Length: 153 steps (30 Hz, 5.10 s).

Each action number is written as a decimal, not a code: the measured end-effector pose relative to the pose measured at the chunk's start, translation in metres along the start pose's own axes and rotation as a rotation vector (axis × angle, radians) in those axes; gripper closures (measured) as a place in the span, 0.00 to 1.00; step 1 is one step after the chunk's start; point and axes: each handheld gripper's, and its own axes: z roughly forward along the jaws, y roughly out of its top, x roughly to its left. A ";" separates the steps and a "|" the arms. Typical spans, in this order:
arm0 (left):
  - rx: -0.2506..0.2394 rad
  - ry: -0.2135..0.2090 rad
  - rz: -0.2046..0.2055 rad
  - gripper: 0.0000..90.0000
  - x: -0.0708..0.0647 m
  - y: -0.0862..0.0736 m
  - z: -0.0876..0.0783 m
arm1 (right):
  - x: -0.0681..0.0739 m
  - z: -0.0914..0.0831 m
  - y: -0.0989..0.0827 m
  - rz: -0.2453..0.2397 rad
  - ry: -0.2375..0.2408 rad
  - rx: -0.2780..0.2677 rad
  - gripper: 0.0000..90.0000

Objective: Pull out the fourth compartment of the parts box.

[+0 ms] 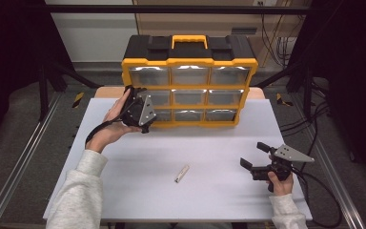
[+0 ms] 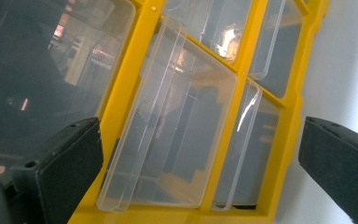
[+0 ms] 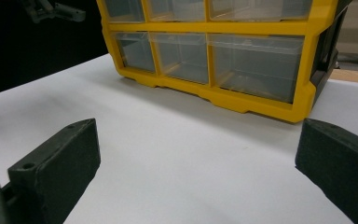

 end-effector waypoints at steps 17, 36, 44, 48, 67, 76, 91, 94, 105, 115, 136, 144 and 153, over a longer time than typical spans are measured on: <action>0.023 0.020 0.095 0.02 -0.005 0.001 0.011 | 0.000 0.000 0.000 0.000 0.000 0.001 0.00; 0.054 0.065 0.229 0.04 -0.012 0.002 0.019 | -0.001 0.000 0.000 -0.002 -0.001 -0.001 0.00; 0.064 0.082 0.255 0.05 -0.013 0.001 0.021 | -0.001 0.000 0.000 0.003 -0.001 0.001 0.00; 0.076 0.103 0.277 0.07 -0.014 -0.001 0.022 | -0.001 0.000 0.000 0.004 0.000 0.002 0.00; 0.071 0.188 0.316 0.27 -0.017 -0.005 0.021 | -0.001 0.000 0.000 0.004 0.001 0.003 0.00; 0.075 0.228 0.345 0.35 -0.019 -0.005 0.021 | -0.001 0.000 0.000 0.005 0.000 0.003 0.00; 0.074 0.315 0.382 0.55 -0.022 -0.006 0.021 | -0.001 0.000 0.000 0.002 0.001 0.004 0.00; 0.074 0.319 0.382 0.59 -0.021 -0.006 0.021 | -0.001 0.000 0.000 0.006 0.000 0.005 0.00; 0.072 0.348 0.401 0.67 -0.022 -0.006 0.021 | -0.001 0.000 0.000 0.005 0.002 0.005 0.00; 0.102 0.377 0.433 0.73 -0.023 -0.004 0.021 | -0.001 0.000 0.000 0.006 0.002 0.004 0.00; 0.100 0.408 0.492 0.86 -0.024 -0.002 0.020 | -0.001 0.000 0.000 0.004 0.005 0.006 0.00; 0.105 0.413 0.499 0.86 -0.024 -0.003 0.020 | -0.001 0.000 0.000 0.007 0.004 0.006 0.00; 0.102 0.418 0.498 0.86 -0.025 -0.003 0.019 | -0.001 0.000 0.000 0.008 0.004 0.006 0.00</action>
